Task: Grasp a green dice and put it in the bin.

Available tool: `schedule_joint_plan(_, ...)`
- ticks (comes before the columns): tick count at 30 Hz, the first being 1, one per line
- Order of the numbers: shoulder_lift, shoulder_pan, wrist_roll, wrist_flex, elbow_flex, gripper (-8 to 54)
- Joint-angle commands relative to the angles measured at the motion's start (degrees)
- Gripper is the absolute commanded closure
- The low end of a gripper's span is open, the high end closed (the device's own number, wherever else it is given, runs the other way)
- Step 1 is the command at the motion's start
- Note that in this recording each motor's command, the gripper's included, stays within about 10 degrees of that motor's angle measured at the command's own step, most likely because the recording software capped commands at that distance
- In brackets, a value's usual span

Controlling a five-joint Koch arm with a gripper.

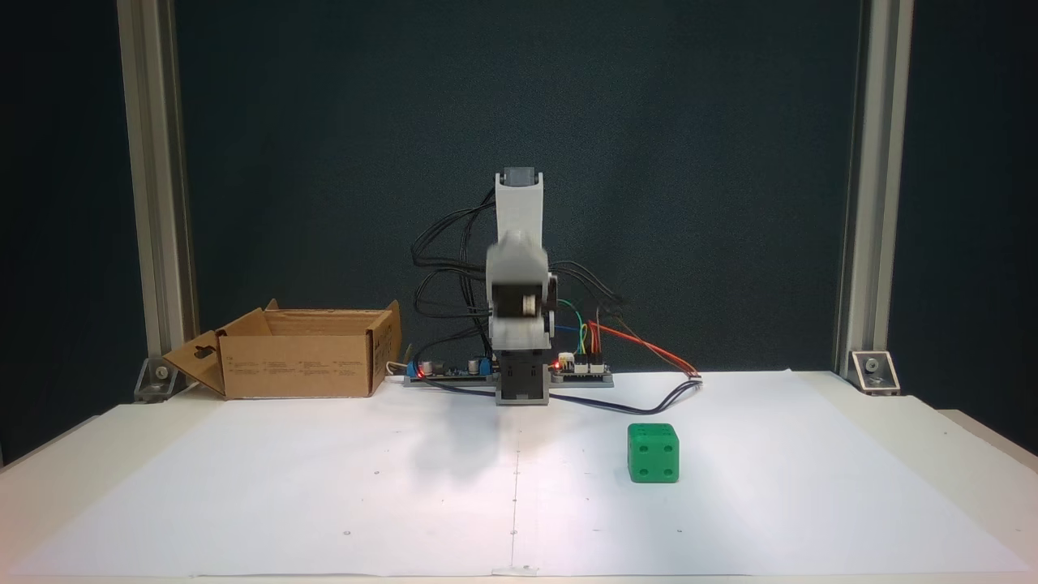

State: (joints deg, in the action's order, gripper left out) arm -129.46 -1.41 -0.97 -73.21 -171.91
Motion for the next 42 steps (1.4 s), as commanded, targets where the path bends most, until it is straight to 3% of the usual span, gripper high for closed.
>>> schedule_joint_plan(1, -6.06, 0.09, -2.37, 9.30, 8.35, 2.3)
schedule_joint_plan(16, -4.04, -1.93, 1.23, 68.80, 39.02, 2.5)
schedule_joint_plan(35, 20.48, -18.90, 20.39, 138.25, 78.75, 2.3)
schedule_joint_plan(42, 28.56, -21.62, 26.72, 138.34, 91.58, 2.2)
